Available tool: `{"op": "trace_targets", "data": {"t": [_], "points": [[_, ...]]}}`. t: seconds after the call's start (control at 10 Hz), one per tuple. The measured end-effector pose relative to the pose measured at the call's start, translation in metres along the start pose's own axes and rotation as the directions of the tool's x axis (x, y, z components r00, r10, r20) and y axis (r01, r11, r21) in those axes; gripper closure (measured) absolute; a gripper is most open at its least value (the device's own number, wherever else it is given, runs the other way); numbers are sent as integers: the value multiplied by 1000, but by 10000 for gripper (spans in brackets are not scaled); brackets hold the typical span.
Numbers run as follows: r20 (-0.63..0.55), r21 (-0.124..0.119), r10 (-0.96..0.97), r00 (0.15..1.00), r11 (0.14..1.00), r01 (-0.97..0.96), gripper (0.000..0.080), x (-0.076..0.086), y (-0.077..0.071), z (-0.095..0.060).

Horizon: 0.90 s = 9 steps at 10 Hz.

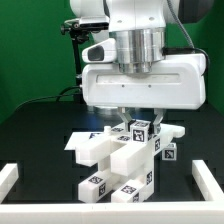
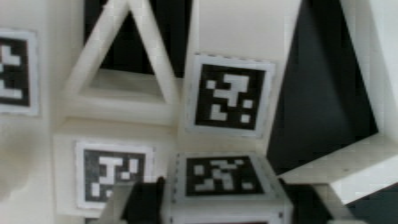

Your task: Assemble chair

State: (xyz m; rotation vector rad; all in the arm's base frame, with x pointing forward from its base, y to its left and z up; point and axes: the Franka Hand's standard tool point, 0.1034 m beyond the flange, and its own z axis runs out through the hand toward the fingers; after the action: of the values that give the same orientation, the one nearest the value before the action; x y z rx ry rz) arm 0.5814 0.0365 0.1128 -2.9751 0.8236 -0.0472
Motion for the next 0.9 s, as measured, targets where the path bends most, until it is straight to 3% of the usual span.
{"op": "trace_targets", "data": {"t": [0.2, 0.5, 0.8, 0.9], "points": [[0, 6, 215, 977, 977, -215, 515, 1, 0, 0], [21, 23, 494, 869, 869, -495, 515, 2, 0, 0], [27, 27, 540, 841, 841, -541, 515, 2, -1, 0], [27, 26, 540, 841, 841, -541, 466, 2, -1, 0]]}}
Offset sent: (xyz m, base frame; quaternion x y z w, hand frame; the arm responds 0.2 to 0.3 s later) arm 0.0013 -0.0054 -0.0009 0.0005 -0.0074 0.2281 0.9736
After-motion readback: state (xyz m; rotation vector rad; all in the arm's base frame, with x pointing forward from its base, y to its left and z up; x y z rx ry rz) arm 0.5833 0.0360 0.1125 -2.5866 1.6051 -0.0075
